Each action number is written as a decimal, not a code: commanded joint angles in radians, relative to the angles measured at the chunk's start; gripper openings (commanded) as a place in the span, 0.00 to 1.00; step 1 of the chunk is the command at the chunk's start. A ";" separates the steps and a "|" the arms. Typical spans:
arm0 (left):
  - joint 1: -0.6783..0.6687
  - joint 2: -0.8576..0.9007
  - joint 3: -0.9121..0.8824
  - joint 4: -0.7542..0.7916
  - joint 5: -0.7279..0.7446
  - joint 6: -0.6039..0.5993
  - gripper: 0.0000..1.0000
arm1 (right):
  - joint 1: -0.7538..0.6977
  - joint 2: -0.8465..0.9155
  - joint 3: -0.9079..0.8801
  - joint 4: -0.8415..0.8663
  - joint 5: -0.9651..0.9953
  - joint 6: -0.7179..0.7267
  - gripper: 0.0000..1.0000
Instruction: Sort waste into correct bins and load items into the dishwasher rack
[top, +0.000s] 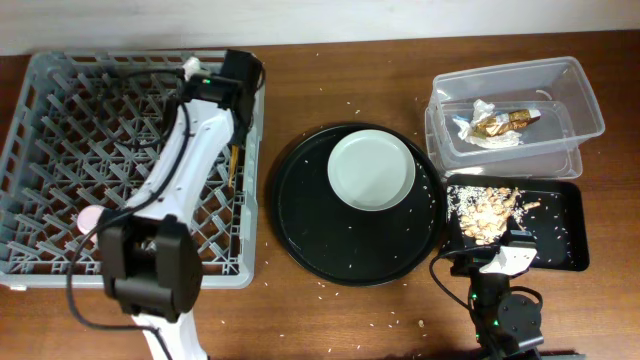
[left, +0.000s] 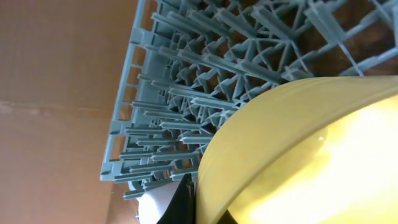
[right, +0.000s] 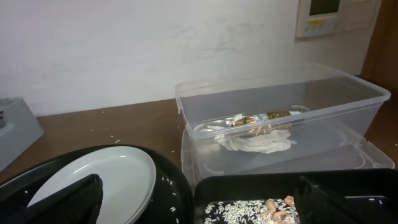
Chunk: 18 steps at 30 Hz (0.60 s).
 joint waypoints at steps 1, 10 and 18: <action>0.070 -0.027 -0.004 -0.007 0.009 0.008 0.00 | -0.005 -0.006 -0.009 -0.001 -0.001 0.000 0.98; 0.124 0.129 -0.098 0.031 -0.128 -0.030 0.00 | -0.005 -0.006 -0.009 -0.001 -0.001 0.000 0.99; -0.026 0.142 -0.098 -0.048 -0.157 -0.030 0.01 | -0.005 -0.006 -0.009 -0.001 -0.001 0.000 0.98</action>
